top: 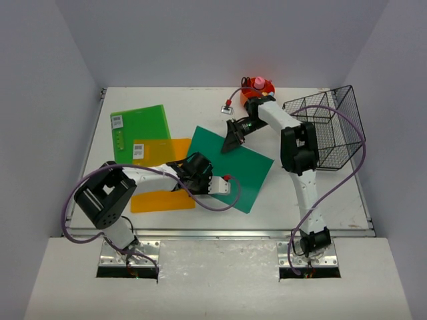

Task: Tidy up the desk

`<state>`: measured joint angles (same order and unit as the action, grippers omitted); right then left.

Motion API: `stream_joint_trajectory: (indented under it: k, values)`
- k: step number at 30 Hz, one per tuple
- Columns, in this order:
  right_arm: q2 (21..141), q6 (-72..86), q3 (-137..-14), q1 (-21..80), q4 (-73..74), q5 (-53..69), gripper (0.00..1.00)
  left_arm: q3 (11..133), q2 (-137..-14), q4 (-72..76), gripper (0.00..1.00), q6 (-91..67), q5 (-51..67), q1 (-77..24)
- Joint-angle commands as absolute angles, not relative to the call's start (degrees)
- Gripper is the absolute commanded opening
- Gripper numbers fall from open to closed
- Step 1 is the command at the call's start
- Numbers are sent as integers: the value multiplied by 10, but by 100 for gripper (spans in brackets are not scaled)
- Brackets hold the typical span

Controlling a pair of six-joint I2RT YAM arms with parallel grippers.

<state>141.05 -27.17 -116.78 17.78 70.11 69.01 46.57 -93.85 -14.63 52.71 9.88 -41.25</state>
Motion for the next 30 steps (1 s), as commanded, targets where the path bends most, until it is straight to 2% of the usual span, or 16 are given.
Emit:
stream_joint_trajectory:
  k: [1, 4, 6, 10, 13, 22, 30]
  values:
    - [1408, -266, -1206, 248, 867, 722, 0, 469, -940, 19, 29, 530, 18, -399]
    - [1399, -246, -1243, 240, 850, 743, 0, 488, -892, -26, 51, 468, 44, -390]
    - [1365, -181, -1221, 223, 781, 759, 0, 514, -829, -74, 65, 386, 111, -368]
    - [1265, -39, -1106, 193, 532, 766, 0, 535, -729, -113, 80, 252, 240, -300]
    - [1207, 60, -1028, 181, 374, 755, 0, 541, -694, -124, 82, 182, 313, -244]
    - [1146, 184, -980, 167, 192, 708, 0, 616, -708, -152, 78, 8, 406, -41]
    - [1066, 226, -886, 164, 2, 679, 0, 678, -781, -147, 82, -52, 495, 65]
